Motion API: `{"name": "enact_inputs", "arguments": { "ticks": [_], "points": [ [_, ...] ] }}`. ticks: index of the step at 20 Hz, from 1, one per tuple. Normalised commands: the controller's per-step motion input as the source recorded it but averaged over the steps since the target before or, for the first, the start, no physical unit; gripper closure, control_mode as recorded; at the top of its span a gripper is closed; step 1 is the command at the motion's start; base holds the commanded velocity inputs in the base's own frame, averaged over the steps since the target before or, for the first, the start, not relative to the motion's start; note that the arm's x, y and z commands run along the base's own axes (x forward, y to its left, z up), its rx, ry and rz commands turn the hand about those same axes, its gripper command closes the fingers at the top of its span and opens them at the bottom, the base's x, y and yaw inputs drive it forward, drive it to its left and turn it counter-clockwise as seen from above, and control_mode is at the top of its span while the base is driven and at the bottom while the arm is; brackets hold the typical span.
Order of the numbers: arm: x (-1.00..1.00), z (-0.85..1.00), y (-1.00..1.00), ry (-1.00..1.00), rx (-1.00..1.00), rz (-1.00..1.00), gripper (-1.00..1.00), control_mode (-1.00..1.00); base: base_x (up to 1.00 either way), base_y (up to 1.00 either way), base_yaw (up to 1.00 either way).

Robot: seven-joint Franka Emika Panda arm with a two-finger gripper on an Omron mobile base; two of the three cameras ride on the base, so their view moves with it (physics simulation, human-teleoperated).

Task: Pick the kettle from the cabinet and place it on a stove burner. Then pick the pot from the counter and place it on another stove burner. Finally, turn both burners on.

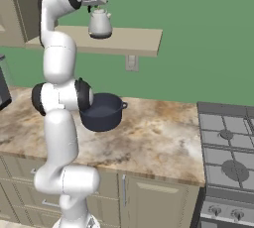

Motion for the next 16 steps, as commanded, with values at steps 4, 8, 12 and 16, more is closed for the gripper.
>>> {"name": "enact_inputs", "arguments": {
  "ticks": [4,8,12,16],
  "points": [
    [0.00,0.00,0.00,0.00,0.00,0.00,1.00,-1.00,0.00,0.00,0.00],
    [0.00,0.00,0.00,0.00,0.00,0.00,1.00,-1.00,0.00,0.00,0.00],
    [0.00,0.00,0.00,0.00,0.00,0.00,1.00,-1.00,0.00,0.00,0.00],
    [0.00,0.00,0.00,0.00,0.00,0.00,1.00,-1.00,0.00,0.00,0.00]
  ]
}}
